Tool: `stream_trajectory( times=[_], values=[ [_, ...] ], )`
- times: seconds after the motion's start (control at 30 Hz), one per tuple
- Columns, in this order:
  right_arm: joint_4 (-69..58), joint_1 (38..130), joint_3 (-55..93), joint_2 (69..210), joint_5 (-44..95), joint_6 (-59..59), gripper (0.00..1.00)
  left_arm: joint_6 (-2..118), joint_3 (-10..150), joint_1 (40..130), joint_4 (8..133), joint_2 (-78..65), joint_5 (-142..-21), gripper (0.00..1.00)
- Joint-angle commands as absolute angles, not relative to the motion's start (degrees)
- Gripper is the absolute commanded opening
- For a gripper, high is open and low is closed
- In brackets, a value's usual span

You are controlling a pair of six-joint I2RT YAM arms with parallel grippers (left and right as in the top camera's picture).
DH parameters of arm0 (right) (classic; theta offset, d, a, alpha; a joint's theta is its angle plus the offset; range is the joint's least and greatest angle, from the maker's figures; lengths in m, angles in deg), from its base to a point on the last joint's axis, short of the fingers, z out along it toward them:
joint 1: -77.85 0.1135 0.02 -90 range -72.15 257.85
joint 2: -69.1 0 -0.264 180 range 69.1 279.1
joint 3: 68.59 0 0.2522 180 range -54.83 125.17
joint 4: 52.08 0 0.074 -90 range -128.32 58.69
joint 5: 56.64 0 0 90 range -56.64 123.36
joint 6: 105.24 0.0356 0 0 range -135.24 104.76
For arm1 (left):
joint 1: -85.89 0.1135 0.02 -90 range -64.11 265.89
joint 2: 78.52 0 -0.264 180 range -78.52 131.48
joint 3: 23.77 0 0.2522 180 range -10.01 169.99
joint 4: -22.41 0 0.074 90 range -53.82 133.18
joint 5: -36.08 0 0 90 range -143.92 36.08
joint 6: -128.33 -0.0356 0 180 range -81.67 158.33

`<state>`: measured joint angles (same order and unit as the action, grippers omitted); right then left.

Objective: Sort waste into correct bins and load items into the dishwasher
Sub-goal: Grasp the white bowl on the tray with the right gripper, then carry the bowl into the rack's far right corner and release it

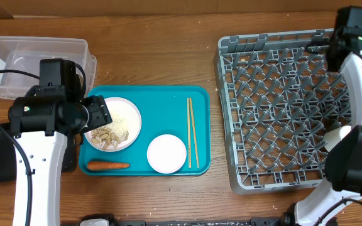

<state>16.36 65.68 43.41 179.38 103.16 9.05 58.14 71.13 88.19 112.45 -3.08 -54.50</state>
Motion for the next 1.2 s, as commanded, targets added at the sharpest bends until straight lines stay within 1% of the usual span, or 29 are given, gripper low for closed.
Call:
stream_trajectory(
  times=[0.0,0.27,0.57,0.83,0.9,0.93,0.97,1.0,1.03,1.1,1.17],
  values=[
    [16.2,65.9,43.2,183.0,104.8,10.1,0.04,59.8,71.7,88.5,112.2,-2.8,-53.7,0.73],
    [16.7,69.6,41.0,187.7,101.4,10.6,0.04,59.8,71.7,88.5,112.0,-2.8,-53.7,0.73],
    [21.2,73.7,39.6,187.8,92.7,10.5,0.04,59.8,71.7,88.5,112.0,-2.8,-53.7,0.73],
    [24.9,76.7,39.6,187.8,90.8,10.5,0.05,59.8,71.7,88.5,112.0,-2.8,-53.7,0.73],
    [26.1,77.4,39.6,187.8,89.5,10.5,0.13,59.8,71.7,88.5,111.9,-2.8,-53.7,0.73],
    [26.9,77.7,39.6,187.8,88.5,10.5,0.2,59.8,71.7,88.5,111.9,-2.8,-53.7,0.73],
    [27.5,78.1,39.6,187.8,87.5,10.5,0.34,59.8,71.7,88.5,111.9,-2.8,-53.7,0.73],
    [27.9,78.4,39.6,187.7,86.8,10.6,0.41,59.8,71.7,88.5,111.9,-2.8,-53.7,0.73],
    [28.3,78.6,39.6,187.7,85.9,10.6,0.51,59.8,71.7,88.5,111.9,-2.8,-53.7,0.73],
    [29.1,79.2,39.7,186.8,83.8,11.1,0.57,59.8,71.7,88.5,111.9,-2.8,-53.7,0.73],
    [30.0,79.6,39.8,185.5,83.2,13.1,0.68,59.8,71.7,88.5,111.9,-2.8,-53.7,0.73]
  ],
)
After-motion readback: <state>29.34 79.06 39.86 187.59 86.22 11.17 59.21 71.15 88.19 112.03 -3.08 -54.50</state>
